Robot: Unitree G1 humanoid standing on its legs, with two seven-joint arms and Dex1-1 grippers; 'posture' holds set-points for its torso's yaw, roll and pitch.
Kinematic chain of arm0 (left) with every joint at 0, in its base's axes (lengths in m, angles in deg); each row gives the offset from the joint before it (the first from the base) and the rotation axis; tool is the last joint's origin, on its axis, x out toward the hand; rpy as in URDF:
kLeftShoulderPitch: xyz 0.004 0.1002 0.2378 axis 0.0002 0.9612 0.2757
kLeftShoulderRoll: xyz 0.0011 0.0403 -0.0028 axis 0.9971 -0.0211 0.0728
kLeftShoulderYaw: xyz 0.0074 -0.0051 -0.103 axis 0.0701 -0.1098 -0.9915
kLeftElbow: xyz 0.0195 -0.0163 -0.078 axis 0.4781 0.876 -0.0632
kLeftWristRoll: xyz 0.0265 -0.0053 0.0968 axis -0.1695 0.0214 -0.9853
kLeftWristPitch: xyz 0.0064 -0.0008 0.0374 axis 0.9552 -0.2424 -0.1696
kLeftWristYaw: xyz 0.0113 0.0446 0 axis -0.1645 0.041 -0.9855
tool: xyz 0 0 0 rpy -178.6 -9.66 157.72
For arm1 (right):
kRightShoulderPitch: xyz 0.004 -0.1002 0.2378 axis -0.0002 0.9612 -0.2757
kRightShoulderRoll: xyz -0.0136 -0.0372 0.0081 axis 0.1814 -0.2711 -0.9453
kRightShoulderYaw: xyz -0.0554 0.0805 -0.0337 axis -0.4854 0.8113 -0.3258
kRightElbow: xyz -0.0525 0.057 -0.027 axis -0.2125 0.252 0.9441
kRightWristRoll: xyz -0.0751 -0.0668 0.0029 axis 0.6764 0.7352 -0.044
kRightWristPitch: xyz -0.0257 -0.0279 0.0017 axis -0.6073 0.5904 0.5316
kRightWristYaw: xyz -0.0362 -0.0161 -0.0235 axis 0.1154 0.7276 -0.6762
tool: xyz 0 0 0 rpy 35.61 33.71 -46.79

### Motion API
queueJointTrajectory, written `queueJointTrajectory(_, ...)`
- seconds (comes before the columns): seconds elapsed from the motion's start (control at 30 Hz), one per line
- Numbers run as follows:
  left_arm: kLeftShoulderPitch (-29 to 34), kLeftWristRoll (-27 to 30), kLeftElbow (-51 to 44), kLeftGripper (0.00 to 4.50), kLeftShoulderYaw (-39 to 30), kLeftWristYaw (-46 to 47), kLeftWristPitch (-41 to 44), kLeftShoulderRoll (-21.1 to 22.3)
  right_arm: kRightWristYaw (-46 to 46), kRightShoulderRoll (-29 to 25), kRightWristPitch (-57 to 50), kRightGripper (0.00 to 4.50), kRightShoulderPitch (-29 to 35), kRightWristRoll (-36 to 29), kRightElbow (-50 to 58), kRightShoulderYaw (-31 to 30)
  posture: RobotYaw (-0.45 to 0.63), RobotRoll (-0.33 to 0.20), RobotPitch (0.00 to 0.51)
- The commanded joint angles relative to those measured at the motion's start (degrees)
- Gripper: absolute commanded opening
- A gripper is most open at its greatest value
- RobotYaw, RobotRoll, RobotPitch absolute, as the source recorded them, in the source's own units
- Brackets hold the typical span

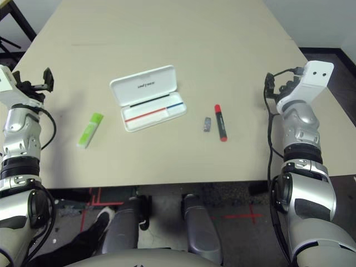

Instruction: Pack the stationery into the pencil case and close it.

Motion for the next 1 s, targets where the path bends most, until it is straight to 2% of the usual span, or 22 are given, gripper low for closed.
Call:
queueJointTrajectory(0.03, 1.0, -0.8, 0.0, 4.46, 0.3, -0.1, 0.5, 0.6, 0.5, -0.7, 0.7, 4.5, 0.2, -0.2, -0.8, 1.0, -0.08, 0.0, 0.195)
queueJointTrajectory(0.23, 0.5, -0.8, 0.0, 4.46, 0.9, -0.5, 0.8, 0.2, -0.4, -0.8, 0.8, 4.5, 0.2, 0.0, -0.2, 0.5, -0.09, 0.0, 0.204)
queueJointTrajectory(0.47, 0.6, -0.6, -0.4, 4.46, 1.0, -1.1, 1.5, 0.3, -5.5, -1.6, 0.0, 4.5, 0.4, 0.2, 2.0, -1.0, -0.1, 0.0, 0.216)
queueJointTrajectory(0.77, 0.5, 0.0, -2.4, 4.46, 0.9, -3.1, 3.8, 1.4, -20.1, -2.7, -7.9, 4.5, 1.4, -0.9, 11.0, -5.2, -0.1, 0.0, 0.214)
queueJointTrajectory(1.0, 1.0, 0.8, -6.0, 4.46, 1.2, -6.2, 6.6, 2.3, -31.7, -4.0, -17.8, 4.5, 4.7, -3.7, 21.5, -7.9, -0.08, 0.0, 0.189)
